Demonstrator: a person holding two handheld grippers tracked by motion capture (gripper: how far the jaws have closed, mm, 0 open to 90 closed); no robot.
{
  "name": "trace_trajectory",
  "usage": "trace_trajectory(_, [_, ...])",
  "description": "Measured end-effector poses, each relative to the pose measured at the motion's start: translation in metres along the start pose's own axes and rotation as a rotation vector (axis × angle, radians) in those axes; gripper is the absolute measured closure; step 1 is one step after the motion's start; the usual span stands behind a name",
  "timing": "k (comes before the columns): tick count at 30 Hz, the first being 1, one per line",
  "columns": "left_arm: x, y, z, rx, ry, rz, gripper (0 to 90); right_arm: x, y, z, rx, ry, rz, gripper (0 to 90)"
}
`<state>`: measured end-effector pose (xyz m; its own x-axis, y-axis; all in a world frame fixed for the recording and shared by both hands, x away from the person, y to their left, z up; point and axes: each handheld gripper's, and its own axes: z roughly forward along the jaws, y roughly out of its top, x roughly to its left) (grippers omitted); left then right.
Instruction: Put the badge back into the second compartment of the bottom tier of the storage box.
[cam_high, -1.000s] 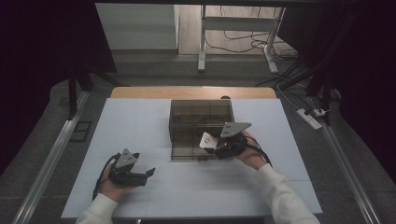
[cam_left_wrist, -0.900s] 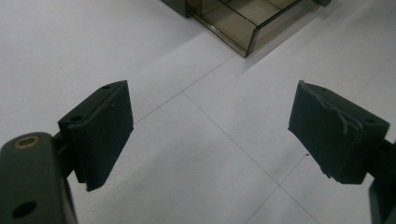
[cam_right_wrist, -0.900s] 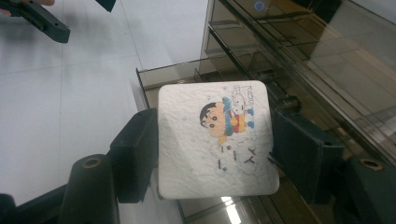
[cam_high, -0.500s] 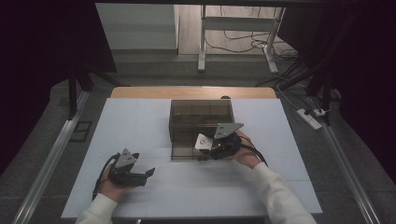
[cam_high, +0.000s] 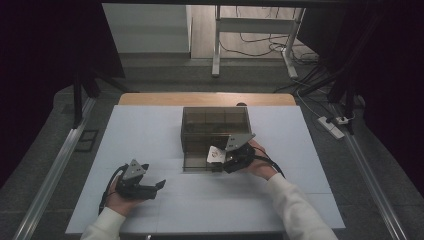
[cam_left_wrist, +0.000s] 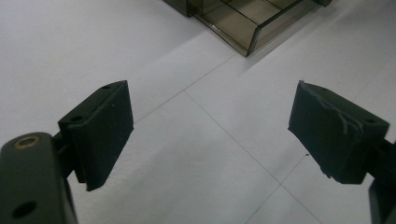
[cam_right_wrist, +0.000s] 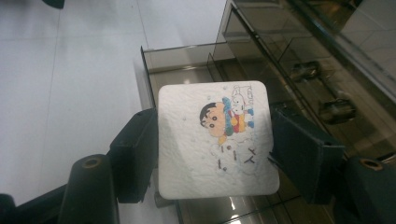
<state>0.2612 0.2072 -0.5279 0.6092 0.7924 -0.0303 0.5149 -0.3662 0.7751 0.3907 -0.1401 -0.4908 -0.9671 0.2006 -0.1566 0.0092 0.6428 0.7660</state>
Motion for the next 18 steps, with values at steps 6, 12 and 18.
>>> trace_trajectory(6, [0.0005, -0.0001, 0.0002, 0.000, -0.001, -0.002, 13.8, 0.0009, -0.0010, 0.0002, 0.009, 0.006, -0.002, 30.9])
trace_trajectory(12, [0.0001, -0.0001, 0.0000, 0.000, 0.001, -0.001, 13.8, 0.0008, -0.0003, -0.0028, -0.003, -0.001, 0.009, 31.1])
trace_trajectory(18, [0.0004, -0.0002, -0.0006, -0.002, 0.003, -0.004, 13.8, -0.0002, -0.0016, -0.0065, -0.017, -0.012, 0.050, 31.9])
